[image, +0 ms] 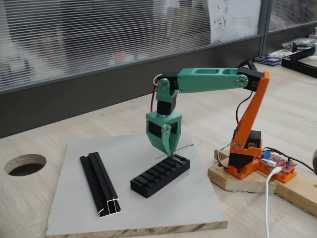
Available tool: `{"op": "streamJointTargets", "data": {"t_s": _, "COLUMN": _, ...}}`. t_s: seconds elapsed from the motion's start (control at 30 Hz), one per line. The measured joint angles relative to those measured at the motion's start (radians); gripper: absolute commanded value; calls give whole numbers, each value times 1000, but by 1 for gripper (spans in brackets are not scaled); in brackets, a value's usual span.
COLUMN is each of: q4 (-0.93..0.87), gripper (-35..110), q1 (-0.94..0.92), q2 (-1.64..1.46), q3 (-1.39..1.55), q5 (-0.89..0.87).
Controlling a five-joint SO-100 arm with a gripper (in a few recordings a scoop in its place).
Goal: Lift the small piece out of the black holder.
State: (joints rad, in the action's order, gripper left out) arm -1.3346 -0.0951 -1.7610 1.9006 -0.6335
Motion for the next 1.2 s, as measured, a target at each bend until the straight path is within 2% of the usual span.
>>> {"op": "streamJointTargets", "data": {"t_s": 0.93, "q4": 0, "gripper": 3, "q1": -5, "q2": -566, "q3": 0, "q5": -2}}
{"op": "streamJointTargets", "data": {"t_s": 1.2, "q4": 0, "gripper": 3, "q1": -5, "q2": -594, "q3": 0, "q5": -2}}
